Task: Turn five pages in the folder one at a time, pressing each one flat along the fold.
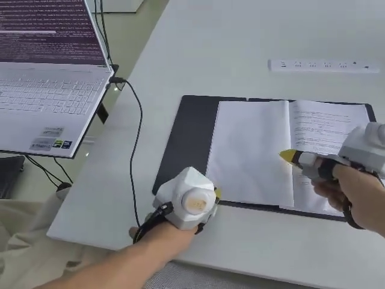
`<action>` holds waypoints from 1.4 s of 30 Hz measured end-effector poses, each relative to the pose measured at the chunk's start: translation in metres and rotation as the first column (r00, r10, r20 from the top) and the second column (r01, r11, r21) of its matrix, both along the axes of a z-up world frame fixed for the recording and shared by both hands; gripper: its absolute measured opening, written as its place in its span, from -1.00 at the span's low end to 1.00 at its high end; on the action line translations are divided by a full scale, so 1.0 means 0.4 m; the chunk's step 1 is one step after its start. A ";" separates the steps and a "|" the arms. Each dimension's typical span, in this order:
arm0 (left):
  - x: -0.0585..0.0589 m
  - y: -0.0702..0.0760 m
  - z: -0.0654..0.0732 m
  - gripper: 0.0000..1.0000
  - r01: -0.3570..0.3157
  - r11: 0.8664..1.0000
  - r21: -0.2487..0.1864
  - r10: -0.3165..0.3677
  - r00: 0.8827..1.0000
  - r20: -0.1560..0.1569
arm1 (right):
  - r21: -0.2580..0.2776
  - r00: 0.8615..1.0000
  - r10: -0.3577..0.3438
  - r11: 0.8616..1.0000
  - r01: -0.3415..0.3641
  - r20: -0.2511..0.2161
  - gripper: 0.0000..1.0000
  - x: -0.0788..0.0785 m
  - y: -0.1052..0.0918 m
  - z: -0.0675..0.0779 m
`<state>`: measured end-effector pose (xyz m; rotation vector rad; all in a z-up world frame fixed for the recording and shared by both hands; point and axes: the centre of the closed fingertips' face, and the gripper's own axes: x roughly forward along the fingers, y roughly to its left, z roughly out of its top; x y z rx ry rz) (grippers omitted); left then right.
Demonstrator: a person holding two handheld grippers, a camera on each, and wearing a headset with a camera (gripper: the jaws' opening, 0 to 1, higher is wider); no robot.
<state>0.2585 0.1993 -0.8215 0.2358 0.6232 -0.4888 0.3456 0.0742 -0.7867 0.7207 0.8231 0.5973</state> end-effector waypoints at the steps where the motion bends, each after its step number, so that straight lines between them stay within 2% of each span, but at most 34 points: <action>1: 0.001 0.000 -0.001 -0.97 -0.001 1.000 -0.003 0.001 1.000 0.000 | 0.003 1.000 -0.003 1.000 0.003 -0.003 -1.00 0.010 -0.001 -0.002; 4: 0.002 0.000 -0.002 -0.97 0.010 1.000 0.006 -0.010 1.000 0.012 | 0.030 0.999 -0.030 0.999 0.031 -0.033 -1.00 0.050 -0.008 -0.009; 9: 0.004 0.000 -0.001 -0.97 0.005 1.000 -0.002 -0.005 1.000 0.009 | 0.029 0.995 -0.056 0.998 0.059 -0.088 -1.00 0.081 -0.021 -0.043; 10: 0.004 0.000 -0.001 -0.97 0.005 1.000 -0.001 -0.005 1.000 0.009 | 0.049 0.993 -0.058 0.997 0.063 -0.098 -1.00 0.085 -0.019 -0.043; 11: 0.004 0.000 -0.001 -0.97 0.004 1.000 0.000 -0.004 1.000 0.009 | 0.090 0.989 -0.072 0.992 0.084 -0.128 -1.00 0.091 -0.016 -0.039; 14: 0.007 0.001 -0.002 -0.97 0.000 1.000 -0.002 0.000 1.000 0.008 | 0.104 0.988 -0.080 0.990 0.094 -0.135 -1.00 0.109 -0.018 -0.041; 16: 0.007 0.001 -0.001 -0.97 -0.002 1.000 -0.001 0.002 1.000 0.009 | 0.149 0.978 -0.113 0.979 0.140 -0.176 -1.00 0.128 -0.018 -0.039; 20: 0.008 0.001 0.000 -0.97 -0.007 1.000 -0.002 0.007 1.000 0.009 | 0.170 0.973 -0.142 0.970 0.173 -0.181 -1.00 0.162 -0.024 -0.040; 22: 0.008 0.001 0.001 -0.97 -0.010 1.000 -0.005 0.010 1.000 0.009 | 0.187 0.968 -0.152 0.964 0.190 -0.200 -1.00 0.176 -0.024 -0.042; 28: 0.008 0.001 0.002 -0.97 -0.016 1.000 -0.012 0.016 1.000 0.008 | 0.185 0.968 -0.158 0.963 0.194 -0.195 -1.00 0.205 -0.024 -0.042; 34: 0.007 0.001 0.004 -0.97 -0.022 1.000 -0.021 0.022 1.000 0.010 | 0.205 0.961 -0.187 0.952 0.228 -0.202 -1.00 0.250 -0.027 -0.047; 40: 0.006 0.001 0.003 -0.97 -0.027 0.999 -0.026 0.027 1.000 0.008 | 0.214 0.945 -0.251 0.931 0.295 -0.210 -1.00 0.300 -0.038 -0.052; 42: 0.006 0.001 0.003 -0.97 -0.029 0.999 -0.028 0.029 1.000 0.007 | 0.218 0.930 -0.298 0.914 0.343 -0.215 -1.00 0.322 -0.046 -0.051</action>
